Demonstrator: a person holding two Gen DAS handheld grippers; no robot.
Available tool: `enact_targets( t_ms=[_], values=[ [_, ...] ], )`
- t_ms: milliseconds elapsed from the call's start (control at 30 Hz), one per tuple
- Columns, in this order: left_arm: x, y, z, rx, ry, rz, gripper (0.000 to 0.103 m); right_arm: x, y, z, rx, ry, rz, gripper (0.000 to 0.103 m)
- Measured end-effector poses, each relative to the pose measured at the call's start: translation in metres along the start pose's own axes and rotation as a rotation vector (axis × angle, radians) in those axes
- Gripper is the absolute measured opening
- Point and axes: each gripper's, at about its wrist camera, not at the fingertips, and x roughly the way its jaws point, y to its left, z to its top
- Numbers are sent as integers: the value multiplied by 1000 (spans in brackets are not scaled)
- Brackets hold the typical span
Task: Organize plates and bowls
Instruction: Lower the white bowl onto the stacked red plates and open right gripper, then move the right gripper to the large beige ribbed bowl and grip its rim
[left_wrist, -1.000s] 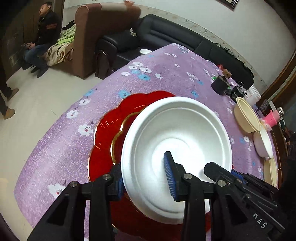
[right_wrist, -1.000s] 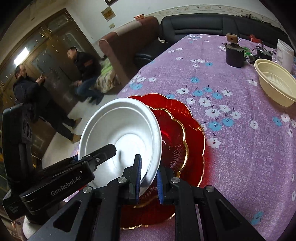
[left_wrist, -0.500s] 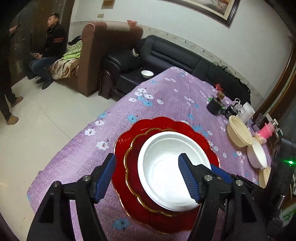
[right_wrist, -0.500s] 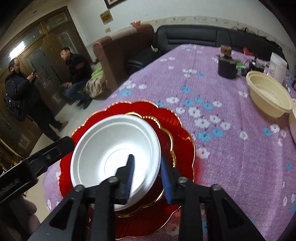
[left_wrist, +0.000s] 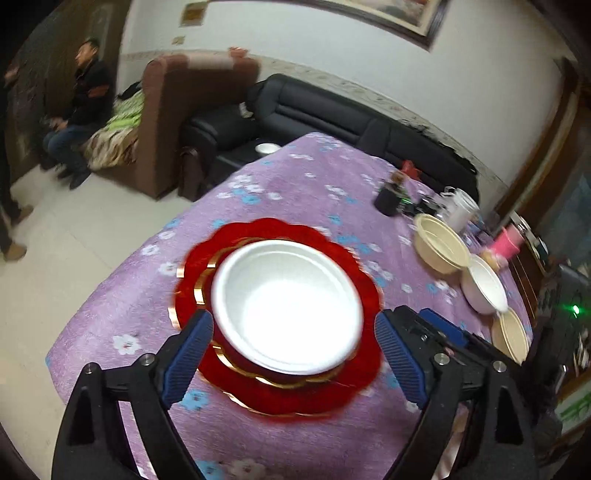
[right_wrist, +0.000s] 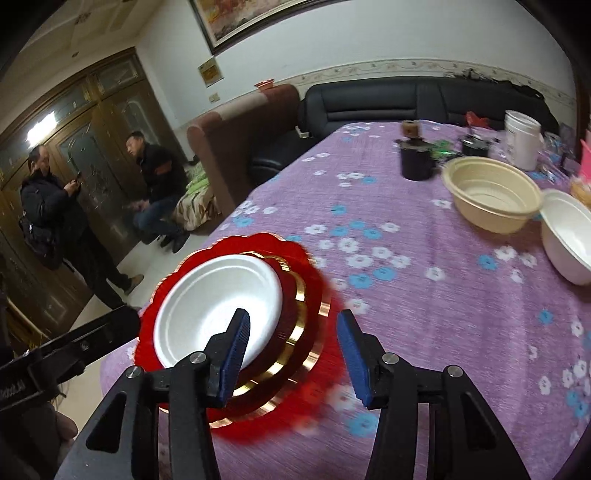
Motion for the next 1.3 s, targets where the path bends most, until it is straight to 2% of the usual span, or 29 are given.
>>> enact_targets(
  t_ms=[133, 333, 467, 633, 767, 1000, 1067, 1167, 1233, 1300],
  values=[
    [2, -30, -9, 72, 45, -72, 89, -21, -36, -6, 48, -19, -31, 54],
    [12, -69, -22, 158, 86, -87, 89, -66, -108, -12, 155, -78, -122, 53],
    [21, -89, -29, 186, 119, -96, 89, -105, -171, -15, 274, -158, -216, 53],
    [28, -107, -38, 205, 146, -117, 89, -153, -258, -29, 497, -283, -345, 53],
    [43, -127, -47, 240, 193, -116, 89, -176, -310, -45, 648, -327, -442, 53],
    [53, -150, -59, 297, 227, -120, 89, -168, -346, -53, 720, -278, -522, 52],
    [54, -151, -60, 299, 228, -115, 89, -171, -345, -61, 739, -315, -491, 53],
    [56, -150, -59, 291, 233, -110, 89, -189, -343, -64, 732, -418, -445, 53],
    [60, -151, -61, 288, 244, -111, 89, -203, -336, -63, 691, -487, -488, 53],
    [63, -154, -63, 292, 255, -114, 89, -206, -334, -62, 653, -479, -577, 53]
  ],
)
